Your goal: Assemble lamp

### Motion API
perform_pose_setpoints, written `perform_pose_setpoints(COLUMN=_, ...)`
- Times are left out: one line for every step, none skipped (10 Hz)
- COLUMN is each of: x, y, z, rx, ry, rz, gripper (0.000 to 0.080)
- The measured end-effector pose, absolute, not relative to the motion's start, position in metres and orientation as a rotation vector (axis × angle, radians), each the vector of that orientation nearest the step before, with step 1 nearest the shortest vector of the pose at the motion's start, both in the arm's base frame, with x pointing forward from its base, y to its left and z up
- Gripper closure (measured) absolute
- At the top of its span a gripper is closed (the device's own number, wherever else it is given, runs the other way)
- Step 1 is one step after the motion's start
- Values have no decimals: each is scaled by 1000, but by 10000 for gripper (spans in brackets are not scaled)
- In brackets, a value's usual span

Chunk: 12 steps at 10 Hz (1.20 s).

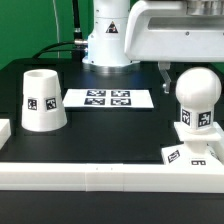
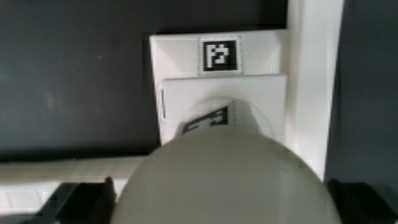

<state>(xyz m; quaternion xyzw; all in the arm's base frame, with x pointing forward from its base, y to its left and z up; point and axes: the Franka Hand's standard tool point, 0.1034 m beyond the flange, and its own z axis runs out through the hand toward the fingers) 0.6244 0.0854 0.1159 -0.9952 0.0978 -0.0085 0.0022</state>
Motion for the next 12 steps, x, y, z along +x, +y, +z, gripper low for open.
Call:
perform_pose_setpoints(x=623, y=87, z=115, rx=-3102, ry=463, rz=-15, gripper=222)
perform_pose_setpoints(x=622, y=88, z=115, rx=-3069, ry=633, rz=-10, gripper=222)
perform_pose_setpoints(x=622, y=89, z=115, rx=-3025, ry=789, rz=-4, gripper=222)
perform_pose_setpoints(x=622, y=90, z=115, rx=-2997, ry=879, rz=-1, gripper=222)
perform_pose_setpoints(x=622, y=90, z=115, rx=-2987, ry=914, rz=2, gripper=222)
perform_pose_setpoints(x=622, y=91, z=115, rx=-2949, ry=1009, rz=7, gripper=222)
perform_pose_setpoints(x=622, y=92, z=115, rx=-2964, ry=961, rz=5, gripper=222)
perform_pose_setpoints(x=622, y=92, z=115, rx=-2983, ry=902, rz=5, gripper=121)
perform_pose_setpoints(x=622, y=92, z=115, rx=-3000, ry=844, rz=3, gripper=106)
perform_pose_setpoints(x=622, y=94, z=116, rx=-3030, ry=730, rz=-1, gripper=106)
perform_pose_setpoints(x=622, y=96, z=116, rx=-3067, ry=557, rz=-3, gripper=101)
perform_pose_setpoints(x=622, y=97, z=116, rx=-3091, ry=381, rz=-4, gripper=101)
